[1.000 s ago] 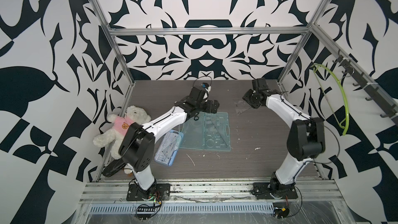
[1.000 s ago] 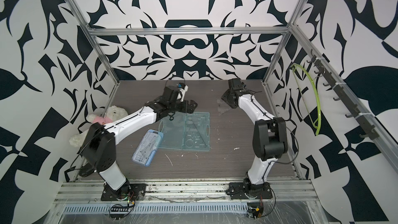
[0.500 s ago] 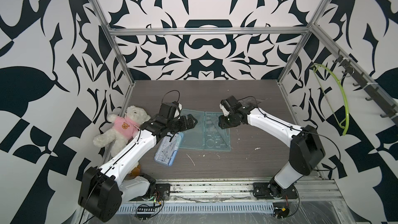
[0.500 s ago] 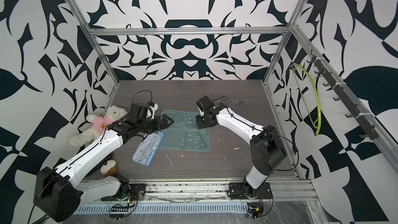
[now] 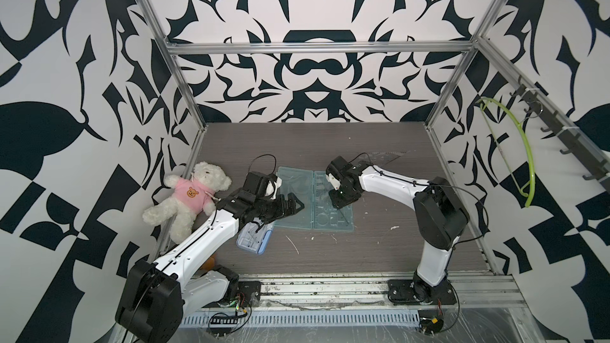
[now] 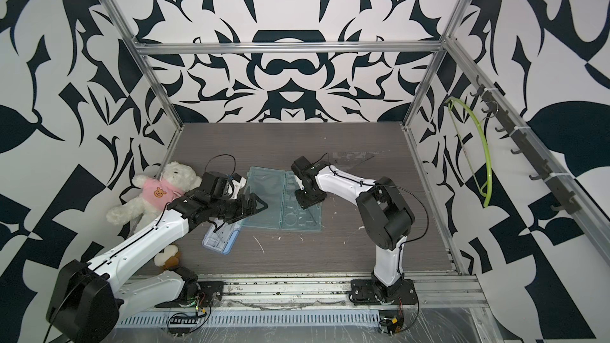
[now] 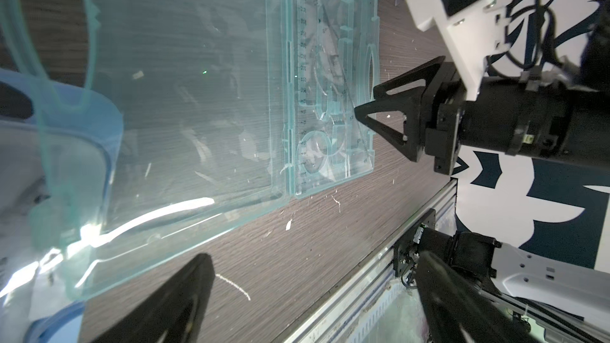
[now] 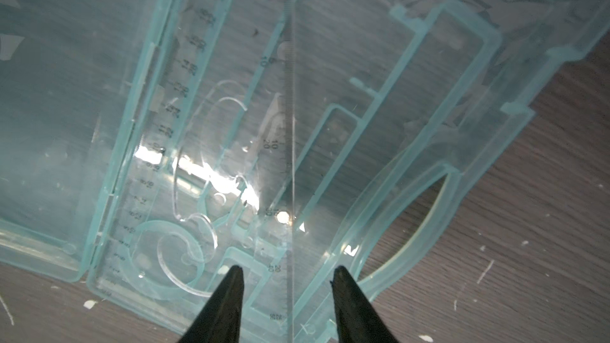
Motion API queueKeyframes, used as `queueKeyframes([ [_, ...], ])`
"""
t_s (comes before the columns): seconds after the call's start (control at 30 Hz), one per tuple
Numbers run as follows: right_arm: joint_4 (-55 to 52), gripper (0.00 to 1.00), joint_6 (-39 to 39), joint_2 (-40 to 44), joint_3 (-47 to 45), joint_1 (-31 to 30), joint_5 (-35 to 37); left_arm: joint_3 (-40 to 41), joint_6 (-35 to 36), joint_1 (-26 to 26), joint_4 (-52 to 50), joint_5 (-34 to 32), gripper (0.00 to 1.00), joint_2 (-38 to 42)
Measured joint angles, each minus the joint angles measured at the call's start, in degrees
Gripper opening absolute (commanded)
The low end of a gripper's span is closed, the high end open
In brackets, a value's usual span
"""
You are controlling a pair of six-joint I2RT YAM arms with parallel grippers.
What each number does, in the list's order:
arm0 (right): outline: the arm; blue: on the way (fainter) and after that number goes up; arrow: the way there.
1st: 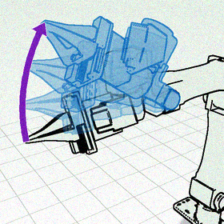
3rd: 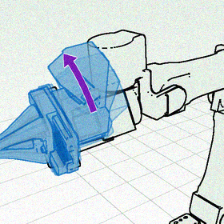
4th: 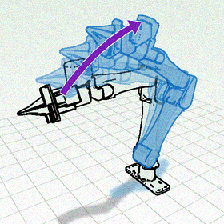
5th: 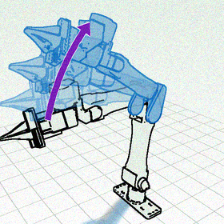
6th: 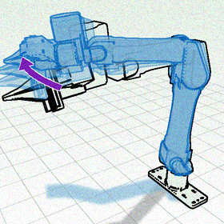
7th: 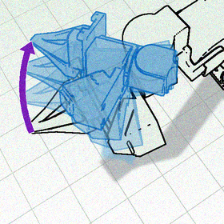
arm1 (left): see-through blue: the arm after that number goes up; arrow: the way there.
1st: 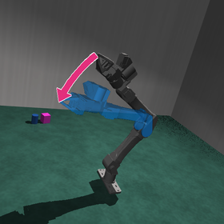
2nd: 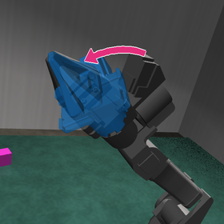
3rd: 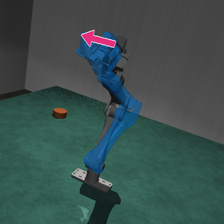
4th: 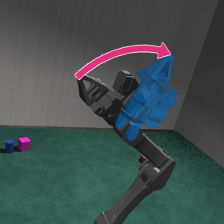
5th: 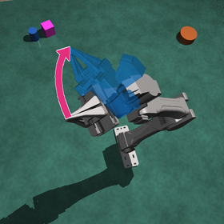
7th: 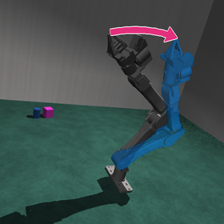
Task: Open the ruler set and take out the ruler
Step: Pick up the ruler from the ruler set box.
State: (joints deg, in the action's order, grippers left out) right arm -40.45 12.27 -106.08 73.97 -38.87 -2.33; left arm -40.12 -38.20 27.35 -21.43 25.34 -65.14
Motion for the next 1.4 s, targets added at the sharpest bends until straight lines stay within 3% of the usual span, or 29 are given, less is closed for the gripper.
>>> queueKeyframes([
  [0.43, 1.6, 0.43, -0.5, -4.0, 0.8, -0.9, 0.0, 0.6, -0.9, 0.0, 4.0, 0.5, 0.99, -1.0],
  [0.83, 2.1, 0.32, -0.4, -4.3, 1.0, -1.0, 0.3, 0.7, -1.0, 0.0, 4.7, -0.2, 0.99, -2.2],
  [1.4, 3.5, 0.36, 0.7, -5.1, 1.7, -1.6, 2.4, 0.7, -3.1, 0.0, 7.0, -1.4, 0.99, -2.8],
])
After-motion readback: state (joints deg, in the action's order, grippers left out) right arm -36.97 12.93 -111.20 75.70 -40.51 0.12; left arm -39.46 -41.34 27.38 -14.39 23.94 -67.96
